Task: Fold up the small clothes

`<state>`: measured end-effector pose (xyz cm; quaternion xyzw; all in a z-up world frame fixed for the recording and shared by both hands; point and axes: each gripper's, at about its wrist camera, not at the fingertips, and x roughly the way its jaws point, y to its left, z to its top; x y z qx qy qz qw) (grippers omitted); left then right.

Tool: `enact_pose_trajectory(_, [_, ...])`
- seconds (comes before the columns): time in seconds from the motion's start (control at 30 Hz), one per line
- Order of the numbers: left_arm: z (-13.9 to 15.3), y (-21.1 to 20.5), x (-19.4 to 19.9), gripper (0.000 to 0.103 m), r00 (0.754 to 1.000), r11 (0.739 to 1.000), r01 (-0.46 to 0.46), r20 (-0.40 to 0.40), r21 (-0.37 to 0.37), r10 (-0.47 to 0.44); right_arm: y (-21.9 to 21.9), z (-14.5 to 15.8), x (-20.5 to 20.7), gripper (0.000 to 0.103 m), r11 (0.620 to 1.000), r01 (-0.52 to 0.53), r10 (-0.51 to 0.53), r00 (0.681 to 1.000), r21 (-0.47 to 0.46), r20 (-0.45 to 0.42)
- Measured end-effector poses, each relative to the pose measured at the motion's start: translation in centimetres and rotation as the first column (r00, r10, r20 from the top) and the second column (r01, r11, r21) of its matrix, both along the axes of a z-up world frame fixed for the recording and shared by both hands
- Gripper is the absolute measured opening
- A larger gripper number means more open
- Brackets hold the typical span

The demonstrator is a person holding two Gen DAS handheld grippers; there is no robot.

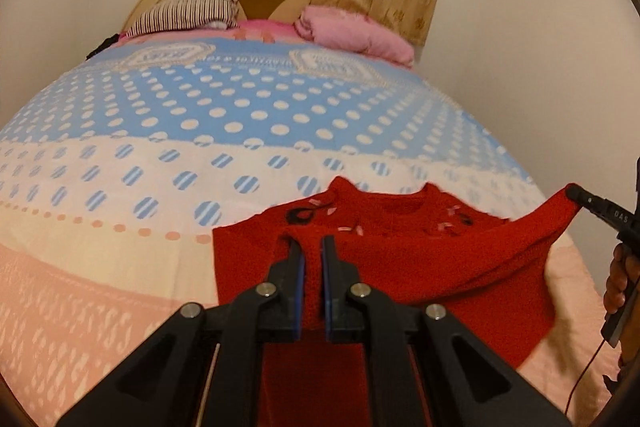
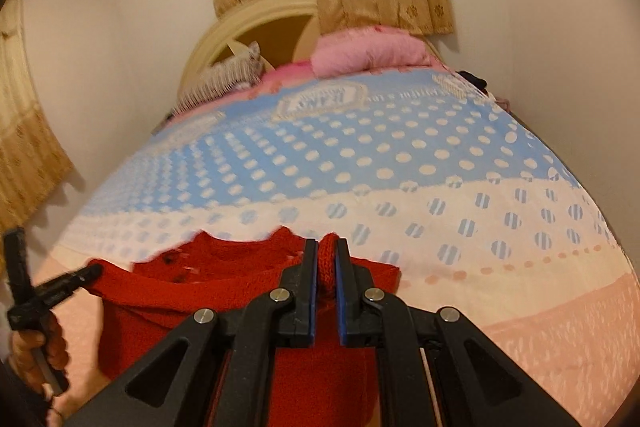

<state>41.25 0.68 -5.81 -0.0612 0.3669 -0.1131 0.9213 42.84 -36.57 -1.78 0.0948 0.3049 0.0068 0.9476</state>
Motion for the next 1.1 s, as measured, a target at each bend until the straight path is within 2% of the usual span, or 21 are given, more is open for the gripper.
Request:
enact_pose_trajectory(0.1, [-2.6, -0.8, 2.7, 0.009, 0.999, 0.998, -0.023, -0.042, 0.064, 0.025, 0.0, -2.7, 3.5, 0.007, 0.999, 0.018, -0.020, 0.999, -0.030, -0.045])
enact_pose_trajectory(0.13, [-3.8, -0.6, 3.8, 0.010, 0.996, 0.995, -0.062, -0.065, 0.081, 0.067, 0.0, -3.9, 5.1, 0.007, 1.000, 0.007, -0.009, 0.997, -0.027, -0.075])
enact_pose_trajectory(0.23, [-4.8, 0.9, 4.7, 0.024, 0.981, 0.989, -0.141, -0.125, 0.050, 0.146, -0.8, -6.0, 7.6, 0.012, 0.997, 0.065, -0.070, 0.990, -0.044, -0.124])
enact_pose_trajectory(0.27, [-4.6, 1.7, 4.1, 0.029, 0.979, 0.985, -0.172, -0.106, 0.030, 0.174, -1.2, -6.2, 7.5, 0.023, 0.996, 0.079, -0.082, 0.990, -0.026, -0.117])
enact_pose_trajectory(0.3, [-4.1, 2.5, 3.3, 0.032, 0.979, 0.981, -0.192, -0.067, 0.022, 0.193, -1.6, -6.5, 7.1, 0.044, 0.997, 0.079, -0.079, 0.991, -0.006, -0.105])
enact_pose_trajectory(0.33, [-3.8, 3.0, 2.6, 0.035, 0.977, 0.978, -0.206, -0.041, 0.039, 0.208, -1.7, -6.6, 6.6, 0.052, 0.997, 0.071, -0.072, 0.993, -0.012, -0.095])
enact_pose_trajectory(0.37, [-3.5, 3.4, 2.0, 0.049, 0.975, 0.974, -0.217, -0.026, 0.057, 0.219, -1.6, -6.7, 5.8, 0.055, 0.997, 0.064, -0.067, 0.995, -0.046, -0.078])
enact_pose_trajectory(0.4, [-3.2, 4.1, 1.1, 0.059, 0.973, 0.971, -0.230, -0.005, 0.067, 0.231, -1.3, -6.8, 5.1, 0.055, 0.996, 0.050, -0.055, 0.996, -0.077, -0.070])
enact_pose_trajectory(0.47, [-3.1, 4.9, -0.2, 0.060, 0.969, 0.966, -0.248, 0.015, 0.076, 0.248, -0.9, -6.9, 4.0, 0.055, 0.996, 0.013, -0.019, 0.998, -0.090, -0.065])
enact_pose_trajectory(0.53, [-3.2, 5.0, -1.5, 0.060, 0.979, 0.977, -0.202, 0.018, 0.071, 0.202, -0.5, -6.9, 2.7, 0.055, 0.997, -0.020, 0.015, 0.997, -0.068, -0.073])
enact_pose_trajectory(0.63, [-3.6, 3.2, -2.1, 0.060, 0.988, 0.976, -0.152, 0.018, 0.155, 0.151, 1.4, -6.8, 2.5, 0.055, 0.991, -0.108, 0.096, 0.986, -0.084, -0.135])
enact_pose_trajectory(0.7, [-3.7, 1.9, -2.7, 0.060, 0.992, 0.975, -0.128, 0.032, 0.180, 0.125, 2.8, -7.0, 2.3, 0.055, 0.983, -0.131, 0.111, 0.982, -0.131, -0.155])
enact_pose_trajectory(0.8, [-4.0, 0.5, -3.2, 0.065, 0.993, 0.962, -0.119, 0.048, 0.246, 0.110, 3.9, -7.8, 2.4, 0.055, 0.978, -0.166, 0.139, 0.970, -0.126, -0.201])
enact_pose_trajectory(0.9, [-5.3, 0.5, -3.0, 0.068, 0.990, 0.951, -0.138, 0.010, 0.277, 0.140, 3.5, -9.6, 2.6, 0.055, 0.983, -0.134, 0.098, 0.960, -0.125, -0.264])
enact_pose_trajectory(0.97, [-5.9, 1.0, -3.3, 0.069, 0.988, 0.955, -0.147, -0.004, 0.259, 0.153, 2.8, -11.4, 2.7, 0.055, 0.986, -0.117, 0.075, 0.946, -0.116, -0.314])
enact_pose_trajectory(1.0, [-5.7, 1.4, -3.3, 0.070, 0.987, 0.956, -0.156, -0.004, 0.248, 0.162, 2.4, -11.5, 2.0, 0.055, 0.987, -0.120, 0.088, 0.958, -0.106, -0.273])
enact_pose_trajectory(1.1, [-4.8, 2.4, -4.5, 0.070, 0.985, 0.966, -0.170, -0.007, 0.194, 0.175, 1.9, -10.6, 0.1, 0.055, 0.992, -0.092, 0.071, 0.971, -0.082, -0.229])
